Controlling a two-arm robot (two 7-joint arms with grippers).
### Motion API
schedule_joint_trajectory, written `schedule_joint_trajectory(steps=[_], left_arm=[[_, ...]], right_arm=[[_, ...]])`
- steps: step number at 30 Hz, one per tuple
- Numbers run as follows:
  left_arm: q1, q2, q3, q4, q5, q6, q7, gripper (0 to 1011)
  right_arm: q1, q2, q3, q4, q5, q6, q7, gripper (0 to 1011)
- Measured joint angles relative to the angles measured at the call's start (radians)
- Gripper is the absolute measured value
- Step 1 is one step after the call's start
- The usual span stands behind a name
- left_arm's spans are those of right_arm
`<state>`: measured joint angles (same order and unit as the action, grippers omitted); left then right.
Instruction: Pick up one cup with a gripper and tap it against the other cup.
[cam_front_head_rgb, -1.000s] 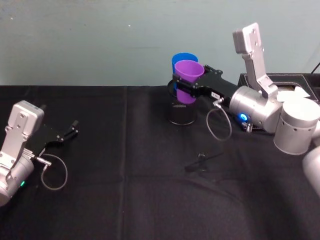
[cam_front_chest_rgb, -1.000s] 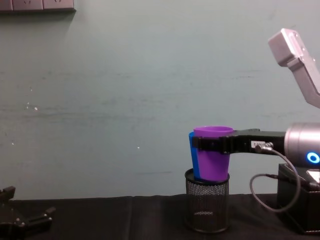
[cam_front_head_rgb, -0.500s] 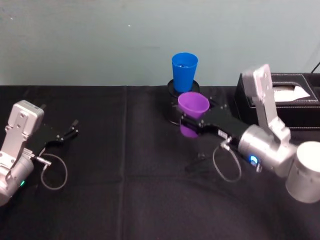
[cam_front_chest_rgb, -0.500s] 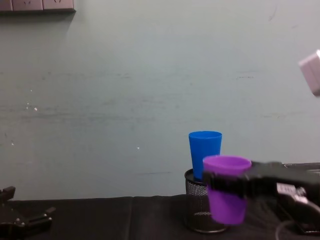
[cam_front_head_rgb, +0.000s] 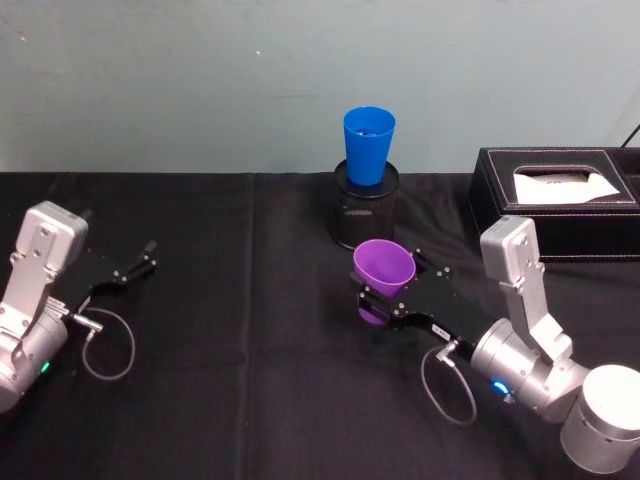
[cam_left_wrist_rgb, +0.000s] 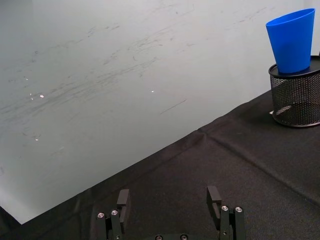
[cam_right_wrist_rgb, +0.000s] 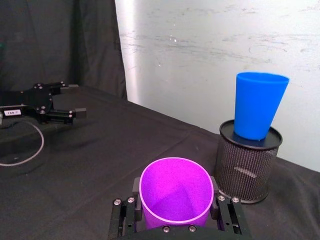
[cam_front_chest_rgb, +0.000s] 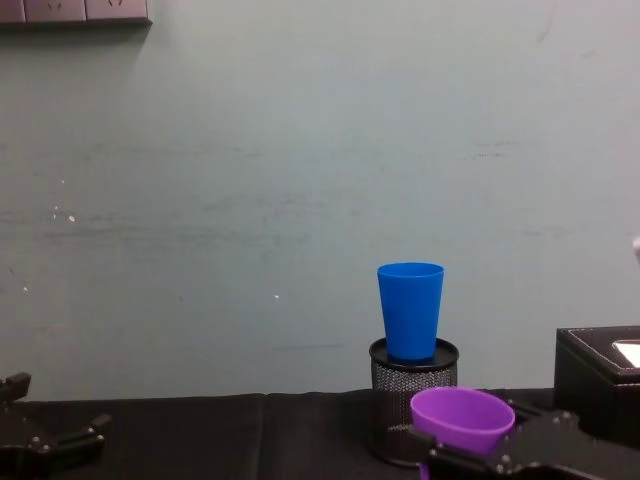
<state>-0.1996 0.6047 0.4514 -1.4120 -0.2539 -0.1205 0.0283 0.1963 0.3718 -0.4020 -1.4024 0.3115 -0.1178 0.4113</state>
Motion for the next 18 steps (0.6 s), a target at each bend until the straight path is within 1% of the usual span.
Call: schedule_joint_trajectory(steps=[3, 7, 10, 13, 18], left_arm=[[0.0, 0.0, 0.0, 0.0, 0.0, 0.0, 0.0, 1000], [0.0, 0.0, 0.0, 0.0, 0.0, 0.0, 0.0, 1000], [0.0, 0.0, 0.0, 0.0, 0.0, 0.0, 0.0, 1000], [0.0, 0.0, 0.0, 0.0, 0.0, 0.0, 0.0, 1000], [0.0, 0.0, 0.0, 0.0, 0.0, 0.0, 0.0, 1000]], right_arm=[[0.0, -0.019, 0.001, 0.04, -0.014, -0.03, 0.006, 736], [0.001, -0.032, 0.002, 0.065, -0.026, -0.045, 0.009, 736], [0.001, -0.04, 0.003, 0.079, -0.032, -0.053, 0.014, 736], [0.001, -0.05, 0.007, 0.094, -0.046, -0.073, 0.015, 736], [0.0, -0.054, 0.008, 0.098, -0.051, -0.077, 0.014, 736]])
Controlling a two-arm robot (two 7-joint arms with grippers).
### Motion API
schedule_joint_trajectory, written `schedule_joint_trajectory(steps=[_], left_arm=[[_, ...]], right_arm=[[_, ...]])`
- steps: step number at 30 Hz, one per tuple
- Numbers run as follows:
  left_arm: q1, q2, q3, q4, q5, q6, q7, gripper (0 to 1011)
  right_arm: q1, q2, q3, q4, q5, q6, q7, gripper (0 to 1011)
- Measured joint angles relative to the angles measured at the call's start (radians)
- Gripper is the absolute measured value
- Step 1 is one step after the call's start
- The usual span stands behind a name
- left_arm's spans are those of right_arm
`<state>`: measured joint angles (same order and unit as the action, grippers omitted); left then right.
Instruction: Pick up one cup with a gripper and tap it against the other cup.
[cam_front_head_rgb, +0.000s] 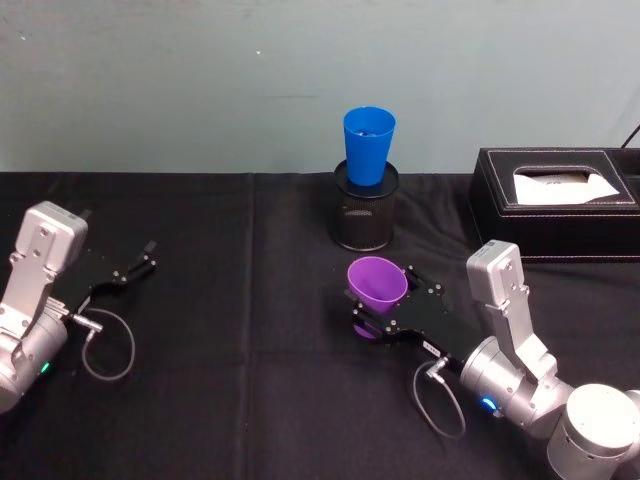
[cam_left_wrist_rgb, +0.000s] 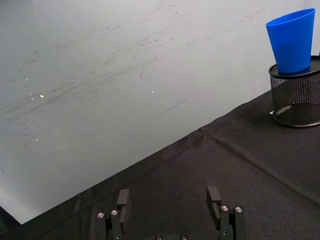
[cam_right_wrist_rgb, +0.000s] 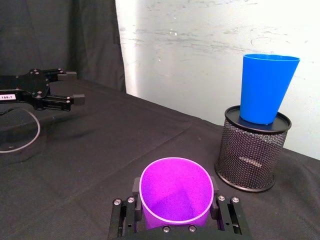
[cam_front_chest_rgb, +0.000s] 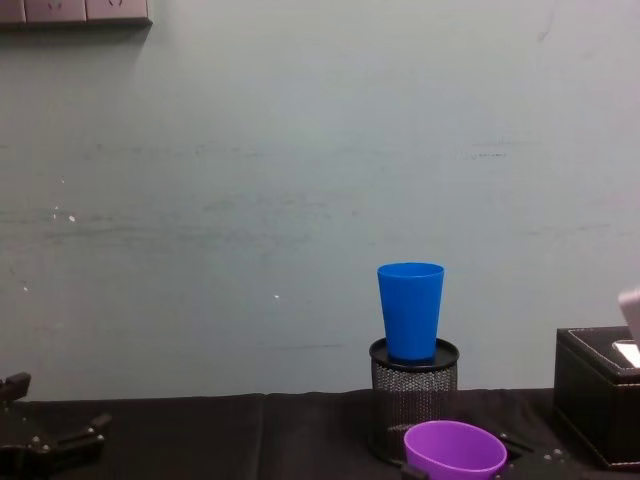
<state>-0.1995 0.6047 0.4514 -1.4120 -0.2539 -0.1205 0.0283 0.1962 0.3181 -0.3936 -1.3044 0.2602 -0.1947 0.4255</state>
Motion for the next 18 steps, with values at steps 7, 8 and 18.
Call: schedule_joint_trajectory(steps=[7, 8, 18], left_arm=[[0.0, 0.0, 0.0, 0.0, 0.0, 0.0, 0.0, 1000], [0.0, 0.0, 0.0, 0.0, 0.0, 0.0, 0.0, 1000], [0.0, 0.0, 0.0, 0.0, 0.0, 0.0, 0.0, 1000]], right_arm=[[0.001, 0.001, 0.0, -0.002, 0.002, 0.001, 0.0, 736], [0.001, 0.001, -0.001, -0.002, 0.002, 0.001, 0.0, 739], [0.001, 0.002, -0.001, -0.004, 0.004, 0.003, 0.0, 985]])
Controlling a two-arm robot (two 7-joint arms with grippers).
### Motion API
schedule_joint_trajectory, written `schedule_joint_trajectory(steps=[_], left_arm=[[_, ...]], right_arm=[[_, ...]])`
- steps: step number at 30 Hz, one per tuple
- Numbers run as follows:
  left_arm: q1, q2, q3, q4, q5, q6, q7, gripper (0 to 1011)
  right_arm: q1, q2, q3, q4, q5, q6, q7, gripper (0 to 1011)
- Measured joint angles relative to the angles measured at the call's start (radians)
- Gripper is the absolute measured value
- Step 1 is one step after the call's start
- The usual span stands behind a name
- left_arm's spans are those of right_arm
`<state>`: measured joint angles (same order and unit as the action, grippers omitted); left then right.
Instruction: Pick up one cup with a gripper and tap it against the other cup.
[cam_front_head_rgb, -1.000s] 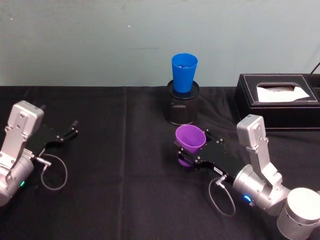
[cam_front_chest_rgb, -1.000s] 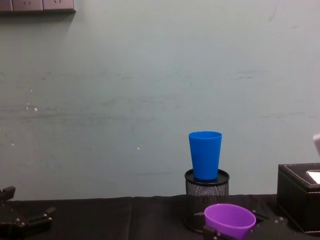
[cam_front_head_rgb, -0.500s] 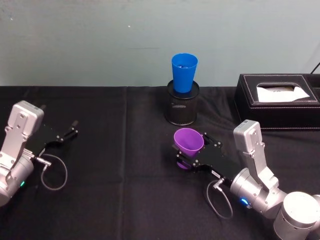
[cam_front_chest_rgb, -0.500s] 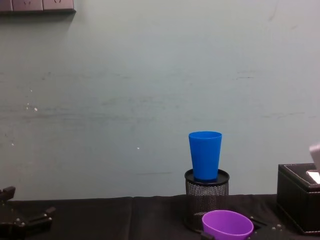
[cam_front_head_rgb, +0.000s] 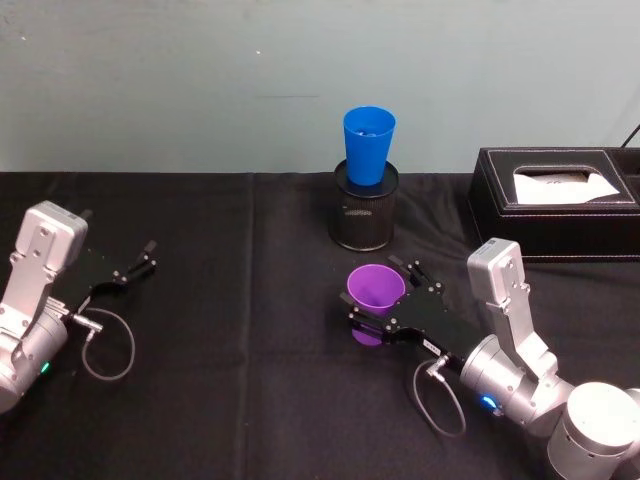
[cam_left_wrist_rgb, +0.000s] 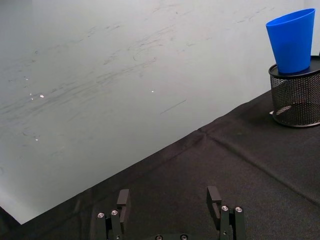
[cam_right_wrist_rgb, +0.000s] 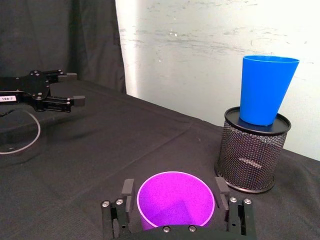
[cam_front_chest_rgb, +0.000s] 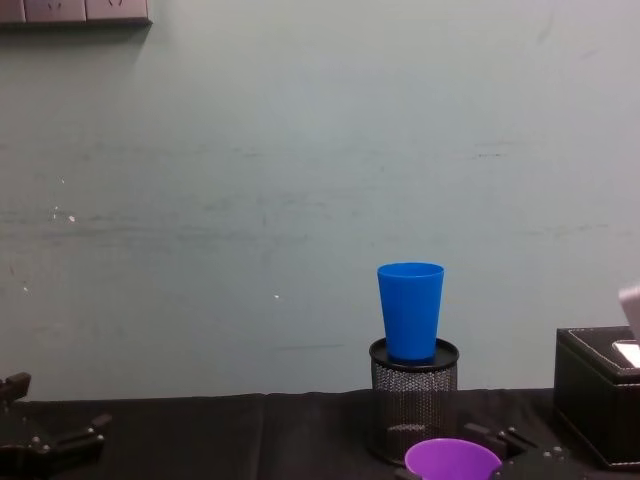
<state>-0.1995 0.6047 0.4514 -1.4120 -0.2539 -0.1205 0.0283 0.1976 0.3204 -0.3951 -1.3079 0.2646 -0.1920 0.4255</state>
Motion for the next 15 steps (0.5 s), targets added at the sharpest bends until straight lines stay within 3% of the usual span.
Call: schedule_joint_trajectory(steps=[8, 15], left_arm=[[0.0, 0.0, 0.0, 0.0, 0.0, 0.0, 0.0, 1000], [0.0, 0.0, 0.0, 0.0, 0.0, 0.0, 0.0, 1000]], right_arm=[[0.001, 0.001, 0.0, -0.001, 0.001, 0.002, 0.0, 1003], [-0.014, 0.011, 0.028, -0.097, -0.01, -0.007, -0.002, 1003]])
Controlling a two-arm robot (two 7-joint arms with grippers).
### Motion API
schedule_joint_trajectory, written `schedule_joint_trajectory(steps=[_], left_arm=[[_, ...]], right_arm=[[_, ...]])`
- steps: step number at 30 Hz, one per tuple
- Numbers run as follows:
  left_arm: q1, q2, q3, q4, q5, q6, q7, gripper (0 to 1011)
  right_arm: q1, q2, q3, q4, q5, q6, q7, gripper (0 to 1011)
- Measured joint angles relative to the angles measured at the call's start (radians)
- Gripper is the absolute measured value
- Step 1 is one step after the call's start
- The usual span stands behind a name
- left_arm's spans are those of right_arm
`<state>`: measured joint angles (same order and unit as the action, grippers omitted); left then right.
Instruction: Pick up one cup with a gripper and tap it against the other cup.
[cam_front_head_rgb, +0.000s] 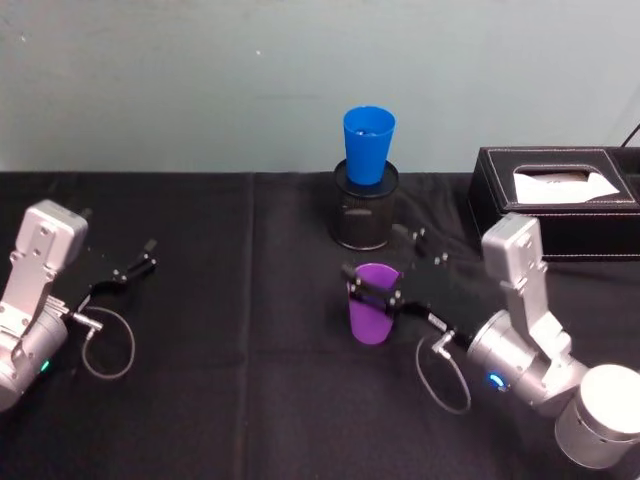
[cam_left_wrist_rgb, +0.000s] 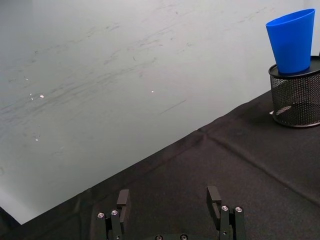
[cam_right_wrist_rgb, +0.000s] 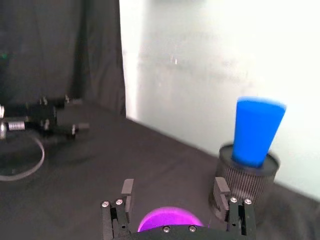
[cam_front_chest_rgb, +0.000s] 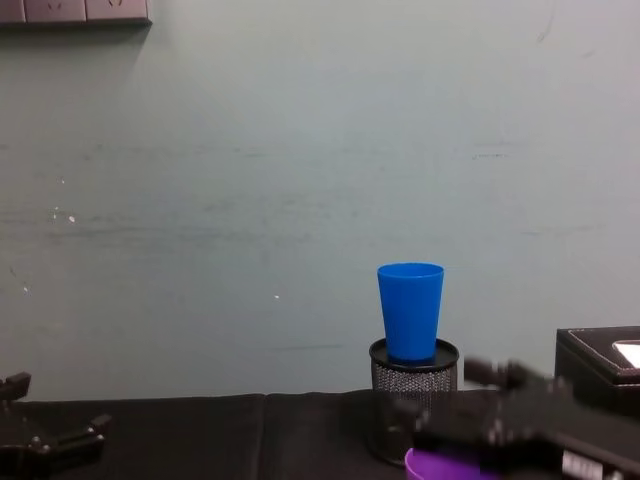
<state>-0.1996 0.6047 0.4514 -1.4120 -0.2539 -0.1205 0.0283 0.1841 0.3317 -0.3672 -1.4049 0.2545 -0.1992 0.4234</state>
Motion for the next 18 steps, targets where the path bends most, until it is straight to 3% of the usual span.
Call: schedule_joint_trajectory(steps=[8, 12, 18], left_arm=[[0.0, 0.0, 0.0, 0.0, 0.0, 0.0, 0.0, 1000], [0.0, 0.0, 0.0, 0.0, 0.0, 0.0, 0.0, 1000], [0.0, 0.0, 0.0, 0.0, 0.0, 0.0, 0.0, 1000]], right_arm=[[-0.011, 0.008, 0.054, -0.117, 0.006, 0.082, -0.055, 1003], [-0.016, -0.001, 0.086, -0.128, 0.013, 0.12, -0.095, 1003], [-0.03, -0.035, 0.145, -0.112, -0.005, 0.179, -0.208, 1003]])
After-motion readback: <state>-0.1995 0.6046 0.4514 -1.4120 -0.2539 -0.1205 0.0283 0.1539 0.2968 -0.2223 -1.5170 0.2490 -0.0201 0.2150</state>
